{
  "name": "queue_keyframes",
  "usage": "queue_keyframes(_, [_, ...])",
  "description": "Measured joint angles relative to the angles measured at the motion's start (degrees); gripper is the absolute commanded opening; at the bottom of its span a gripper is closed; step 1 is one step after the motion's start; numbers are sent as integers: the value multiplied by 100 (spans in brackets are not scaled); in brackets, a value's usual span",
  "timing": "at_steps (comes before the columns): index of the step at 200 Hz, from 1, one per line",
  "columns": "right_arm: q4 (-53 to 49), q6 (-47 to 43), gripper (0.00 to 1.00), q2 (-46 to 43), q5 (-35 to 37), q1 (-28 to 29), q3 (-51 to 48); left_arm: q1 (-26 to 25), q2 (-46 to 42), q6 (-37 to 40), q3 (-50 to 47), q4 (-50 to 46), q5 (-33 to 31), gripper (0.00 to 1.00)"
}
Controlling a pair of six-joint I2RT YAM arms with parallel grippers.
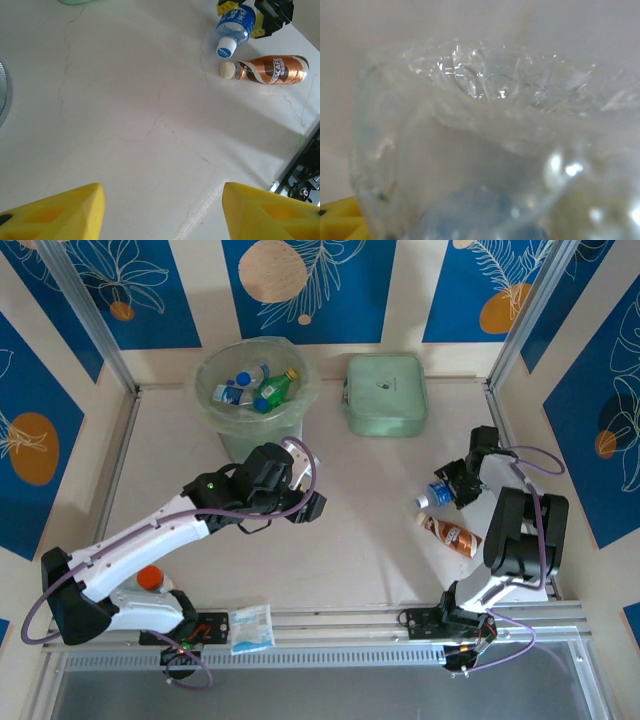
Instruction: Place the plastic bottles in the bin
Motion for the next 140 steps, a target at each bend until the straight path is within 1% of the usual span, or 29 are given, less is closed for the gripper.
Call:
queue_keyframes(20, [-7, 11, 64, -605, -111, 302, 9, 0, 0, -50, 0, 35, 2, 65])
queue_keyframes(40, [-46, 98, 64, -1257, -197, 769, 59, 0, 0, -125, -2, 138, 85, 66])
queue_keyframes(61, [-160, 245, 64, -1862, -184, 1464, 269, 0, 0, -234, -2, 358, 282, 67])
queue_keyframes(74, [-181, 354, 64, -2166, -133, 1991, 468, 0, 0, -341, -22, 549, 428, 66])
queue_keyframes(102, [-168, 581, 64, -2524, -11, 2922, 824, -13, 2, -605, -140, 1012, 796, 67])
queue_keyframes(140, [-175, 785, 64, -2579, 219, 3718, 1045, -35, 2, -894, -256, 1519, 1215, 66])
